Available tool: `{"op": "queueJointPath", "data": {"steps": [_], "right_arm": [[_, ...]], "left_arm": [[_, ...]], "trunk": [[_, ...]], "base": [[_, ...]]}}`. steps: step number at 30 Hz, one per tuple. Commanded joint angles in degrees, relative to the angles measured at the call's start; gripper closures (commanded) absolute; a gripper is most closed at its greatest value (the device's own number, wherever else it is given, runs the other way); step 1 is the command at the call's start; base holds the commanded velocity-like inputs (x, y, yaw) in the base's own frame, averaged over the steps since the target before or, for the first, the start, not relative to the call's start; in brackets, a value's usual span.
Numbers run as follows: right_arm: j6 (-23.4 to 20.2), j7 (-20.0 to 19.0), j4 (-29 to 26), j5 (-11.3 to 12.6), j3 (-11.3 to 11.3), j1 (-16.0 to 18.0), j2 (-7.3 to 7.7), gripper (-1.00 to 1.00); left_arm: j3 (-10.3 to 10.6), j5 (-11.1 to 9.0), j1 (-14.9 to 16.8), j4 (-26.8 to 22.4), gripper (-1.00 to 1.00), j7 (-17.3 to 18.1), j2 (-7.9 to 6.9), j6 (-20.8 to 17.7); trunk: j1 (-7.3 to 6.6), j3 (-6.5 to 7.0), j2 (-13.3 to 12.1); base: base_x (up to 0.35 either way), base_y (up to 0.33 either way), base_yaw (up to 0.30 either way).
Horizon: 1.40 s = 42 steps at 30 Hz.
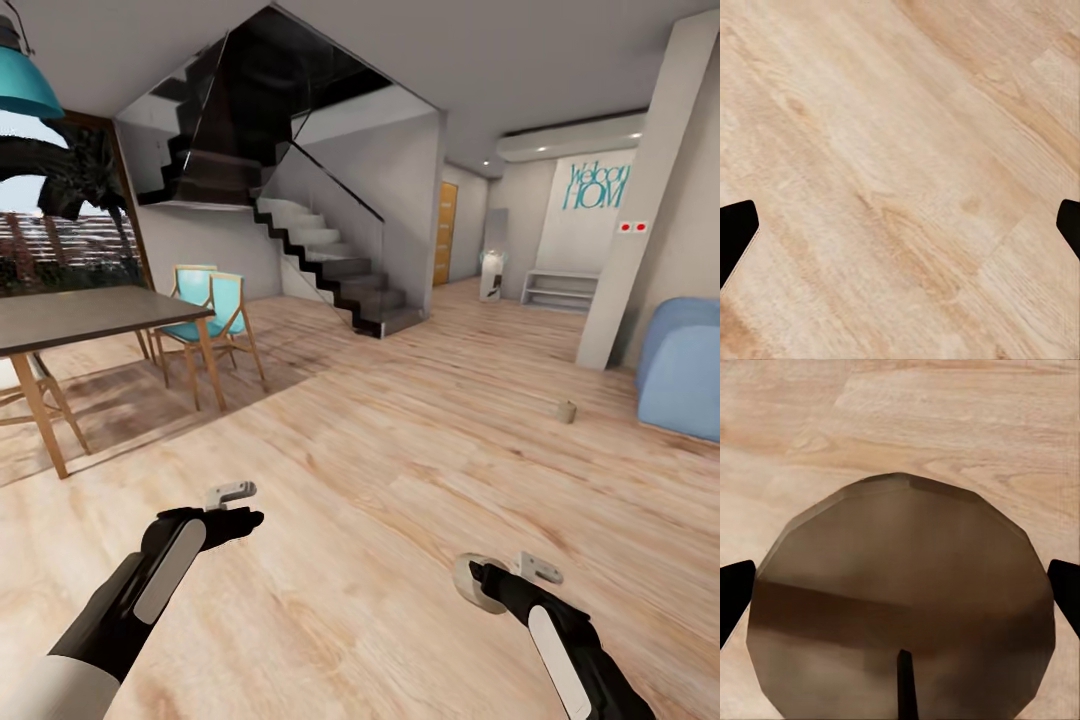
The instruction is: Place each of the two pumpkins and all three candles from the living room inside a cabinet in the living room (use any cabinet), then make sure every cabinet is closed, and position the cauldron so it is next to a table in the living room.
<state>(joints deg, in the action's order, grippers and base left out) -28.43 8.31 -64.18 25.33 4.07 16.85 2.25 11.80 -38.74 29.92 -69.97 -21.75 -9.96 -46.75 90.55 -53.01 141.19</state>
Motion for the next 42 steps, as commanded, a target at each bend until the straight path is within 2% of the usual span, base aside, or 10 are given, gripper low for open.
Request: {"op": "queueJointPath", "data": {"steps": [1,12,42], "right_arm": [[-0.22,0.48,-0.1,0.68,-0.02,0.03,0.02,1.0],[-0.14,0.48,0.0,0.87,0.07,0.03,0.01,1.0],[0.1,0.23,0.63,0.86,0.87,0.03,-0.03,1.0]], "left_arm": [[0.15,-0.59,0.03,-0.06,-1.0,-0.58,-0.06,-0.08],[0.15,-0.55,0.05,-0.15,-1.0,-0.61,-0.01,-0.23],[0.59,-0.59,0.09,-0.1,-1.0,-0.67,0.11,-0.27]], "trunk": [[0.02,-0.1,0.03],[0.02,-0.82,0.03],[0.02,-3.19,0.03]], "base": [[0.305,0.122,-0.001],[0.309,0.102,0.0],[0.334,0.003,0.001]]}}
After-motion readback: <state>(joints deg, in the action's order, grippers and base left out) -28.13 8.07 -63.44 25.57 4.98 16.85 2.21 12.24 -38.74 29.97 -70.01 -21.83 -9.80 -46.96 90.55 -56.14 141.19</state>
